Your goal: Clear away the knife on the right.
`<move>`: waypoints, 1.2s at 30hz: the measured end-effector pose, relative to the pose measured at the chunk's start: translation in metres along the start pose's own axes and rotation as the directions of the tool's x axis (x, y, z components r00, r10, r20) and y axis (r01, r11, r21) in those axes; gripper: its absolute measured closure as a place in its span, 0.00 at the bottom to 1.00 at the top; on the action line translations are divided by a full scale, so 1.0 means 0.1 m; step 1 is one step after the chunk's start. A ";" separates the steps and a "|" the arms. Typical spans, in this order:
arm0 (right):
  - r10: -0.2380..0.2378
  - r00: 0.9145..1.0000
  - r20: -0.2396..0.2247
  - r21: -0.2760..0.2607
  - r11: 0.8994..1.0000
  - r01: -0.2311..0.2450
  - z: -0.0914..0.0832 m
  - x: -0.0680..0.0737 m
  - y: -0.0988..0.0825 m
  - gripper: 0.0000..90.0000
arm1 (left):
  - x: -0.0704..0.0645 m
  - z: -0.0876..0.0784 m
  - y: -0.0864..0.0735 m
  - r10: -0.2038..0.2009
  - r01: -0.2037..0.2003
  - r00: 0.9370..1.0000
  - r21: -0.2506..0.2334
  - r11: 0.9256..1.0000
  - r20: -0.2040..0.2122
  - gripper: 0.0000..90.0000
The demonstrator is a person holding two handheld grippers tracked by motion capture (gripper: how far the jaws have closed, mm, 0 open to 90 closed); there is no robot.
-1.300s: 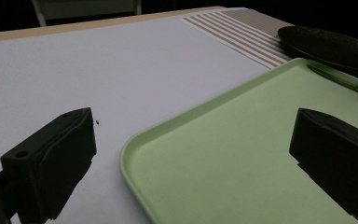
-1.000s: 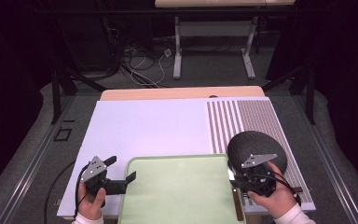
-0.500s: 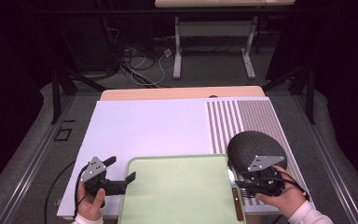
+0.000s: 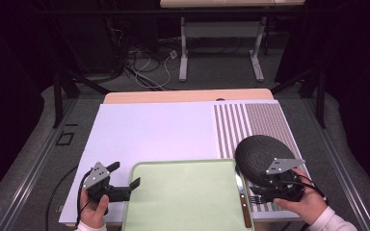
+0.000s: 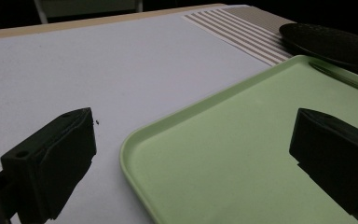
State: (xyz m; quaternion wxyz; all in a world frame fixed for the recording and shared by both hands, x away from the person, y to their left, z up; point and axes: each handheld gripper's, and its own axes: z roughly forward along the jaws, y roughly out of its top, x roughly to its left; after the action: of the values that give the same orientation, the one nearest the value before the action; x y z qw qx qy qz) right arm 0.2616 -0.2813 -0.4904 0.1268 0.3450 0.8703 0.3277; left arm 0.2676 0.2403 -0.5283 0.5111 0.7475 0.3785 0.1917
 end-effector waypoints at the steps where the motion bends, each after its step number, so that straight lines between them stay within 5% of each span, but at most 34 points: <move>1: 0.004 1.000 0.001 0.011 1.000 -0.004 0.00 -0.02 -0.01 0.33 | 0.00 0.00 0.00 -0.002 0.002 1.000 -0.001 1.000 -0.001 0.01; 7: 0.016 1.000 0.011 0.017 1.000 -0.017 -0.05 -0.11 -0.06 0.17 | 0.00 -0.02 0.00 -0.002 0.002 1.000 -0.003 1.000 -0.003 0.01; 15: 0.063 0.998 0.027 0.023 0.998 -0.063 -0.11 -0.24 -0.13 0.12 | -0.01 -0.02 -0.01 -0.002 0.002 1.000 0.002 1.000 -0.008 0.01; 19: 0.008 0.998 0.058 0.055 0.998 -0.011 -0.16 -0.28 -0.18 0.12 | -0.01 -0.02 -0.01 -0.001 0.001 1.000 0.002 1.000 -0.008 0.01; 24: 0.001 0.998 0.062 0.096 0.995 -0.007 -0.19 -0.34 -0.20 0.14 | -0.01 -0.02 -0.01 -0.001 0.001 1.000 0.002 1.000 -0.010 0.01; 27: -0.055 0.997 0.062 0.129 0.991 0.046 -0.21 -0.37 -0.21 0.16 | -0.01 -0.03 -0.01 0.001 -0.001 1.000 0.001 1.000 -0.009 0.01; 36: -0.199 0.980 -0.022 0.177 0.964 0.200 -0.26 -0.42 -0.27 0.25 | -0.01 -0.03 -0.01 0.002 -0.002 1.000 -0.001 1.000 -0.009 0.01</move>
State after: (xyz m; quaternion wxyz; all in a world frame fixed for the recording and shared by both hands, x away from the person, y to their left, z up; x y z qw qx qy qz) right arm 0.2667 -0.3375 -0.4894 0.1261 0.2650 0.9268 0.2345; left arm 0.2645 0.2412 -0.5276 0.5096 0.7468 0.3799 0.1957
